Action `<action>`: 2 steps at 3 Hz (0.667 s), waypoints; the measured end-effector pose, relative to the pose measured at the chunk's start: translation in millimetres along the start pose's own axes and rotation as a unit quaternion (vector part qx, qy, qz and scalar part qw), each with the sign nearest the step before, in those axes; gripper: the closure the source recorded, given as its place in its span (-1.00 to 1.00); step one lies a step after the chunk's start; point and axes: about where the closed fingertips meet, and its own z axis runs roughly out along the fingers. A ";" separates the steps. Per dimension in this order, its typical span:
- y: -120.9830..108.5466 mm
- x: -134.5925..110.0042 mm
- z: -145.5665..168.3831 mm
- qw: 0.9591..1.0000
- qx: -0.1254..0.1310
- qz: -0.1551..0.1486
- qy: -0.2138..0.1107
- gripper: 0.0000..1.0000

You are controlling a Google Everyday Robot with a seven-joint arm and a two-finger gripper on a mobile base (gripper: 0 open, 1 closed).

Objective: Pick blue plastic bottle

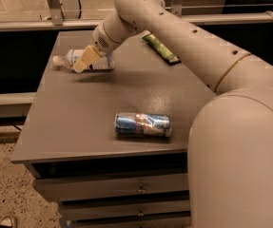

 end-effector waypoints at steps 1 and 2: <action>-0.8 -0.3 10.3 1.000 0.000 -0.020 0.006 -0.04; 1.6 0.5 10.1 0.999 0.000 -0.038 0.010 0.42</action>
Offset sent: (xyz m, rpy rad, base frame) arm 0.0000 0.0023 -0.0023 -0.0649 -0.0737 0.0712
